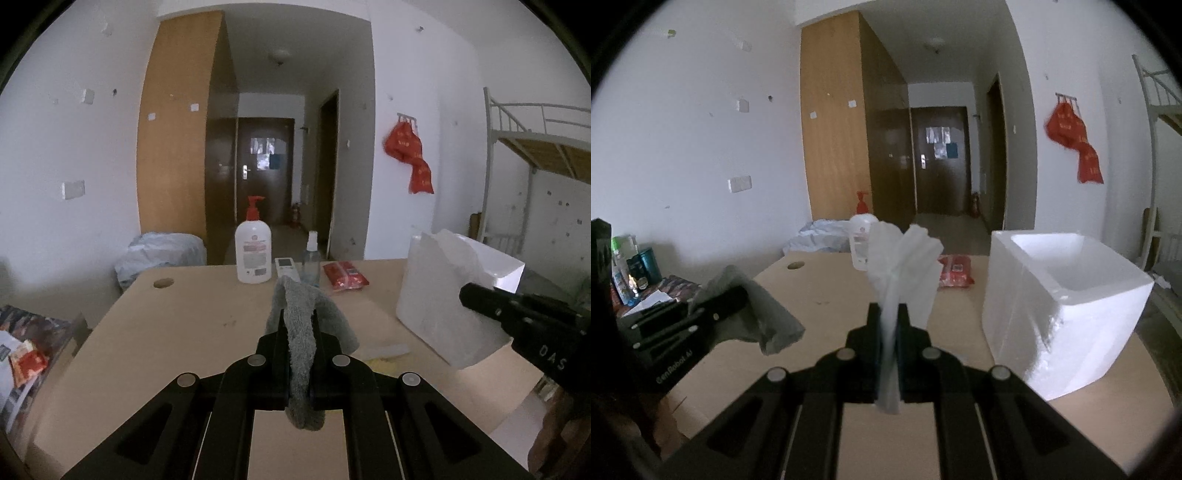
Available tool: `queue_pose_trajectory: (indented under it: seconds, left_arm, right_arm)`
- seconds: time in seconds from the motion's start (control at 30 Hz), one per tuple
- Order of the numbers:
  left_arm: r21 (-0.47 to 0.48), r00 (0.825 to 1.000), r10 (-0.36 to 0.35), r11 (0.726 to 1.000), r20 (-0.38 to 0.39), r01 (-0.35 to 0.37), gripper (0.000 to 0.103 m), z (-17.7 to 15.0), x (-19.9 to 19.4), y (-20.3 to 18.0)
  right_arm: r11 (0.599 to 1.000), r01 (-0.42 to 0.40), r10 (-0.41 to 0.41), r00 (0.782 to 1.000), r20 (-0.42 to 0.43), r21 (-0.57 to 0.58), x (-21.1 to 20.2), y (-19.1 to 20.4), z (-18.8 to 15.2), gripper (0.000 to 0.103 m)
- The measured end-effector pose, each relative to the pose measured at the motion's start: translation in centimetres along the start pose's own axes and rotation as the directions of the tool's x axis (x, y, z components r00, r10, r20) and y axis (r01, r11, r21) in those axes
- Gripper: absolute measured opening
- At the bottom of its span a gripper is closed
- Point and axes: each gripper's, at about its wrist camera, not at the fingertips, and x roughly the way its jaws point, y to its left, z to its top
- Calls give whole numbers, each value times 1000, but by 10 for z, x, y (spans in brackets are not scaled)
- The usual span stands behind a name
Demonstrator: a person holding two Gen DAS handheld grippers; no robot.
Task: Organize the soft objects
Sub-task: 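Carry the mask and sock with both grippers over the white foam box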
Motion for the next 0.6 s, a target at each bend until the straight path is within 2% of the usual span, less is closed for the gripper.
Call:
queue_pose_trajectory:
  seconds: [0.33,0.6]
  left_arm:
    - [20,997,18,1000,77,-20,6,-2,-39,-6]
    - [62,992,-75,996,99,69,7,-1,-46,-34]
  right_arm:
    - [1000,-12,12,999,37,-2,-20,4,-4,10]
    - [997,75,-76,996,53,28,-46,-17,-13,10]
